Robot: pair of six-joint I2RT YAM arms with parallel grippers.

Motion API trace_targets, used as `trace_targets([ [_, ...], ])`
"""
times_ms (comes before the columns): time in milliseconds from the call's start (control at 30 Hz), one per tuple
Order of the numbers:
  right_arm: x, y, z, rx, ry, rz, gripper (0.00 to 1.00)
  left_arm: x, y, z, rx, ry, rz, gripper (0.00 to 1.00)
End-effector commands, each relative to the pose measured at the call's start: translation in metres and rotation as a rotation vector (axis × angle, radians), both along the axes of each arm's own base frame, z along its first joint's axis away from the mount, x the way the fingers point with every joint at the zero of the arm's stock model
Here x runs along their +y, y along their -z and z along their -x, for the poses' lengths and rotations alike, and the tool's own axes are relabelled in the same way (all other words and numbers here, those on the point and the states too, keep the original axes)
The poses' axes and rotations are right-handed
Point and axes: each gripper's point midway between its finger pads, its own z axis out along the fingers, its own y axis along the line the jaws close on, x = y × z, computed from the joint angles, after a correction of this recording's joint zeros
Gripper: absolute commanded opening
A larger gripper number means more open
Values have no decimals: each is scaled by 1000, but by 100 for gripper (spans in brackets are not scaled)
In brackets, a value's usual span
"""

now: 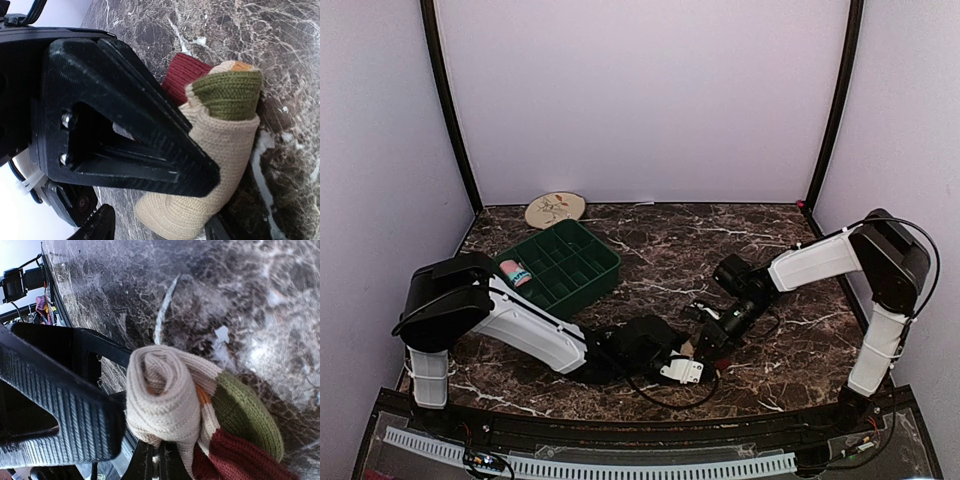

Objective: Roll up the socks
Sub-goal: Roll the sock at the center of the board.

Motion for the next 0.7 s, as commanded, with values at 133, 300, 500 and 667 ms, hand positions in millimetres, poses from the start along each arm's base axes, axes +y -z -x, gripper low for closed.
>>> trace_targets([
  [133,-8,12,5,17,-6,52,0,10,51,28,123,75,-170,60],
  [300,-10,13,4,10,-6,65,0,10,56,38,176,97,-206,53],
  [500,-11,14,2,-4,-4,77,0,8,60,51,264,117,-263,30],
  [667,-11,13,0,-14,-3,79,0,10,65,54,282,107,-287,29],
])
